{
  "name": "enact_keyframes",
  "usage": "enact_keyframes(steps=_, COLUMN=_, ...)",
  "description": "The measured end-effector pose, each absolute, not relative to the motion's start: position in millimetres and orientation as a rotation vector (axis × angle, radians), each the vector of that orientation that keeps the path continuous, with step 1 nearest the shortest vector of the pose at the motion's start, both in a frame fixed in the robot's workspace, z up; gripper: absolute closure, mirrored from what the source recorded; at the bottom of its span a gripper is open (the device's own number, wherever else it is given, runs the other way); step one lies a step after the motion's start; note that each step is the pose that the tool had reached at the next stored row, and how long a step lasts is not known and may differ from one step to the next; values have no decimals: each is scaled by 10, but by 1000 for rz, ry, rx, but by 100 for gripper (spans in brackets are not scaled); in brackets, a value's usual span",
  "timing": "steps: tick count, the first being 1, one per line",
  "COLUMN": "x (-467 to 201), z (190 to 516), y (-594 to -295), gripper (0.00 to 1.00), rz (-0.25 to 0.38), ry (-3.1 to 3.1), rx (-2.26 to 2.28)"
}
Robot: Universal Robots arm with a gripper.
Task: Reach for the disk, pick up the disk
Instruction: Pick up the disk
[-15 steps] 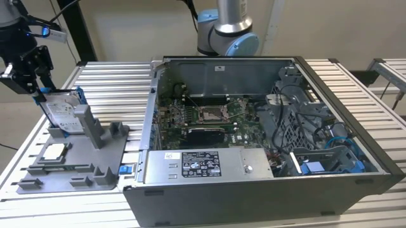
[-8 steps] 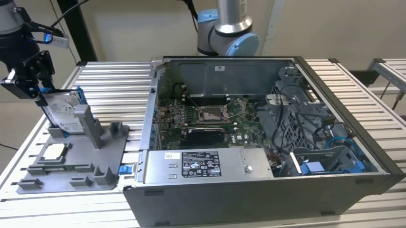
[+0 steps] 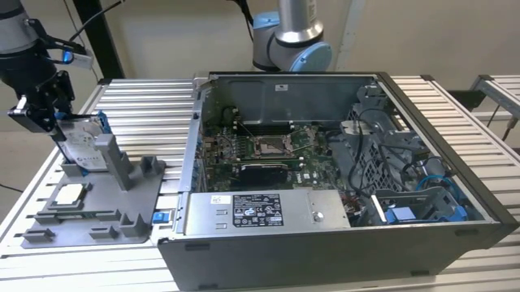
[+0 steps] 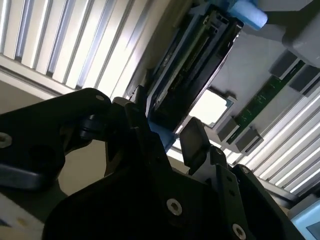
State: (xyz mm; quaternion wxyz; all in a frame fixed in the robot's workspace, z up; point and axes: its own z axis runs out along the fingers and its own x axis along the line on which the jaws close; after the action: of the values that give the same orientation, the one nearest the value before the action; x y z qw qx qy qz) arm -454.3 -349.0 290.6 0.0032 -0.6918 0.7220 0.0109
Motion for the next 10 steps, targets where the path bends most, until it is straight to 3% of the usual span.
enact_keyframes(steps=10, x=-4560, z=2768, y=-3491, gripper=0, rz=41, ry=2263, rx=-2169)
